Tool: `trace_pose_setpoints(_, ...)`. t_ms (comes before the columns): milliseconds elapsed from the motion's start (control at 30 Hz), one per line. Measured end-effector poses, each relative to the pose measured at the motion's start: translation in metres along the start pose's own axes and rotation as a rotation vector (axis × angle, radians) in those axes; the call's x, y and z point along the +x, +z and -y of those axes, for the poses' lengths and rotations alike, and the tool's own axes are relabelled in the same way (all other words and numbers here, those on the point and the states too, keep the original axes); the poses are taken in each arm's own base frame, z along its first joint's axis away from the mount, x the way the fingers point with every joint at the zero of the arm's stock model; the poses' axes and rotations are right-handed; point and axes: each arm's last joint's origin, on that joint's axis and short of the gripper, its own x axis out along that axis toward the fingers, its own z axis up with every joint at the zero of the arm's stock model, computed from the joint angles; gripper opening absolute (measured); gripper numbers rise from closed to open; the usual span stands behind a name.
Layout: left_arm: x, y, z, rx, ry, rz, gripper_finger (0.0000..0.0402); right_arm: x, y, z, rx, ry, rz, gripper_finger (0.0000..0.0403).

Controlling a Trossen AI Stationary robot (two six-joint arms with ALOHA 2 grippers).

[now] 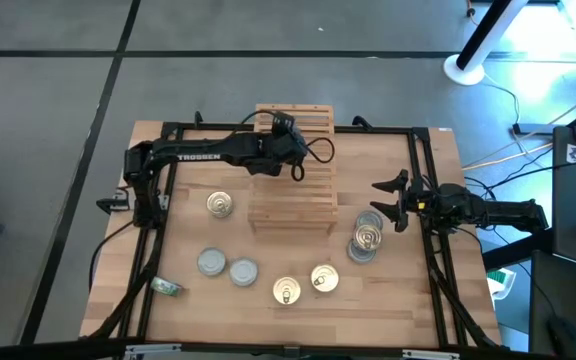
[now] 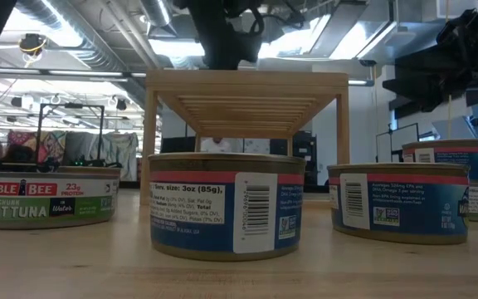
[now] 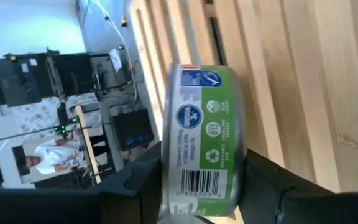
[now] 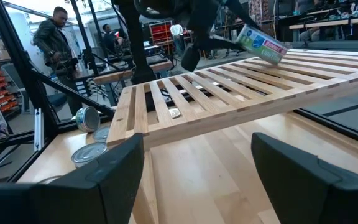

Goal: Stack canned seafood by type on shelf
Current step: Put the green tuna can on the shelf

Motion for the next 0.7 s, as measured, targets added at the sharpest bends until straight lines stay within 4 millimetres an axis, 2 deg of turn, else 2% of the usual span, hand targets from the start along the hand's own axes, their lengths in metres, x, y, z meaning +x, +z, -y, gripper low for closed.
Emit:
trace_pose_setpoints(267,-0.0011,0.0018,0.0019,0.015,-0.001,0.003,0.0153,-0.0001,0.0002,-0.0001,-0.001,0.001,0.001,0.0294)
trace_pose_setpoints(700,-0.003,0.0035,0.0034,-0.14,-0.005,0.011,0.0268,-0.0001,0.0004,-0.0001,-0.001,0.001,0.001,0.0294)
